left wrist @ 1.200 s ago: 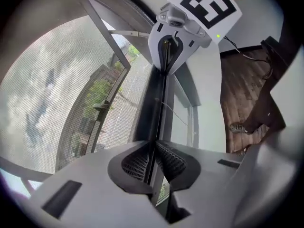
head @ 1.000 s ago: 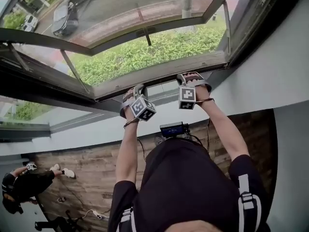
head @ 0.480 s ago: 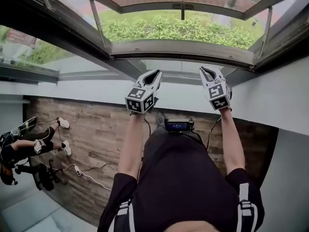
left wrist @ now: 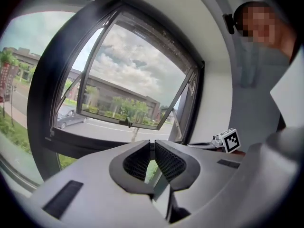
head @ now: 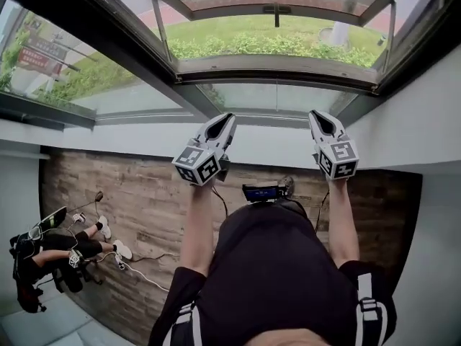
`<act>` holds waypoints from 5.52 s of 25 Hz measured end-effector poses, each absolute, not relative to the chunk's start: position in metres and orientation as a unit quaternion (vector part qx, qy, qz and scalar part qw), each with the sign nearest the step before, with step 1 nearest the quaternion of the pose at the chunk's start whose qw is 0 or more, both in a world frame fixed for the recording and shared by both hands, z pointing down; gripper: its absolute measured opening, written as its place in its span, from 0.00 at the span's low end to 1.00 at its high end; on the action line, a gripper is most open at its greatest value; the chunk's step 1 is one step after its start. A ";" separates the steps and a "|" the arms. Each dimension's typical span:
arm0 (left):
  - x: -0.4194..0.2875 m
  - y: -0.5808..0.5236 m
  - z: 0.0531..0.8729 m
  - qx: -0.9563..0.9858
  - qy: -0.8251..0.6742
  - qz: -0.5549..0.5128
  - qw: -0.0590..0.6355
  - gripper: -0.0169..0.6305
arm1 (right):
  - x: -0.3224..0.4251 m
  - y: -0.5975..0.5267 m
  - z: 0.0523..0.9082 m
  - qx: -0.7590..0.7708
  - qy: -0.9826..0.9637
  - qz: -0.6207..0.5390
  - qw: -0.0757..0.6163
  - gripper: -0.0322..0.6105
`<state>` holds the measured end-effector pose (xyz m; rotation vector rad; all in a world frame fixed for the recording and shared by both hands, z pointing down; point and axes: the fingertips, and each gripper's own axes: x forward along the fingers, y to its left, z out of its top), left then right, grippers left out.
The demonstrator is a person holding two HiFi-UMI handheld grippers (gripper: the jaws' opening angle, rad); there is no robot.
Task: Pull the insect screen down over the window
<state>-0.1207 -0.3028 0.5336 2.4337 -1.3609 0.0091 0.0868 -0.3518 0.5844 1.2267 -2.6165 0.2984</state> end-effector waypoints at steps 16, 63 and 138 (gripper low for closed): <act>-0.189 -0.104 0.526 0.886 -0.402 -0.095 0.209 0.08 | 0.081 -0.092 0.560 0.531 -0.829 0.146 0.099 0.08; -0.138 0.224 0.422 0.922 -0.335 -0.146 0.126 0.08 | 0.128 0.240 0.497 0.522 -0.828 0.172 -0.109 0.08; -0.076 0.355 0.408 0.929 -0.313 -0.151 0.128 0.08 | 0.146 0.362 0.488 0.444 -0.857 0.205 -0.163 0.06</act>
